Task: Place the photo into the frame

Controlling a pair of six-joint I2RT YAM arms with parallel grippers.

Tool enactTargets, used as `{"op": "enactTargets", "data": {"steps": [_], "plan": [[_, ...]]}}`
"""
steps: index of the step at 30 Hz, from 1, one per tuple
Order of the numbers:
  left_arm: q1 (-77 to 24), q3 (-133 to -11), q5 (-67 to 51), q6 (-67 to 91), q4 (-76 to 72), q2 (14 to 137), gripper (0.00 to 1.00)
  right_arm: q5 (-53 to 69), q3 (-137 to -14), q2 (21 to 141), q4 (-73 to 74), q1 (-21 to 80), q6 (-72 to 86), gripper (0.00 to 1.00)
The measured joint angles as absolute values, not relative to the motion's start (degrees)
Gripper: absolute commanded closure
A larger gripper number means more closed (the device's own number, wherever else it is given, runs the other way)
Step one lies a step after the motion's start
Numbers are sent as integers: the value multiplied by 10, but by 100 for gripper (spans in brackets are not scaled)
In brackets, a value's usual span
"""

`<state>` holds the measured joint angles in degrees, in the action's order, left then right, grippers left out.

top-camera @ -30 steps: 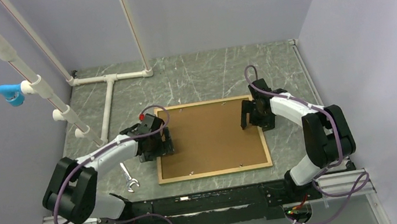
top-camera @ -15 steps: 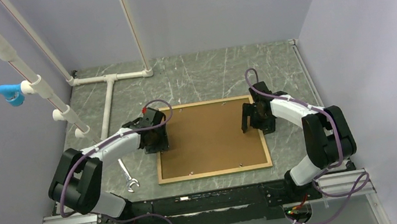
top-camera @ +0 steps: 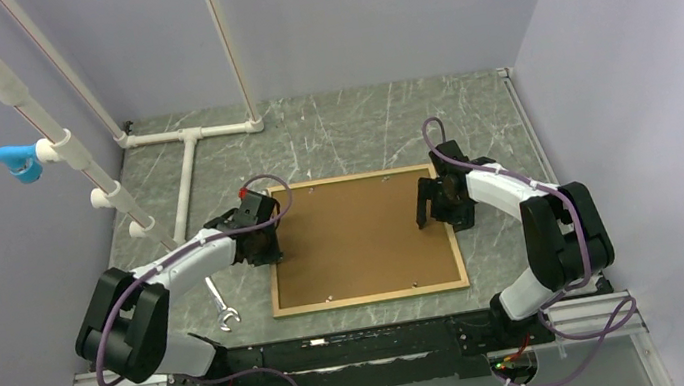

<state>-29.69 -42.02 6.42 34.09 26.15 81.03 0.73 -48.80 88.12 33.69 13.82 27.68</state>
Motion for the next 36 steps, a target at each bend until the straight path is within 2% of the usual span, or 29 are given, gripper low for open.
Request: {"op": "enactTargets", "data": {"steps": [15, 17, 19, 20, 21, 24, 30, 36], "plan": [[-278, -421, 40, 342, 264, 807, 99, 8, -488, 881, 337, 138, 277, 18], [-268, -422, 33, 339, 265, 799, 81, 8, -488, 881, 337, 137, 277, 17], [-256, -419, 26, 335, 268, 797, 39, 14, -488, 881, 334, 136, 278, 14], [-251, -417, 21, 331, 269, 797, 26, 16, -488, 881, 333, 135, 278, 13], [-246, -416, 17, 331, 270, 795, 19, 18, -488, 881, 331, 134, 279, 12], [-227, -407, -7, 324, 272, 783, 13, 24, -488, 880, 328, 126, 279, 11], [-194, -393, -49, 321, 272, 768, 13, 31, -489, 880, 324, 101, 277, 13], [-186, -392, -75, 318, 269, 768, 14, 21, -517, 886, 325, 99, 272, 20]]}}
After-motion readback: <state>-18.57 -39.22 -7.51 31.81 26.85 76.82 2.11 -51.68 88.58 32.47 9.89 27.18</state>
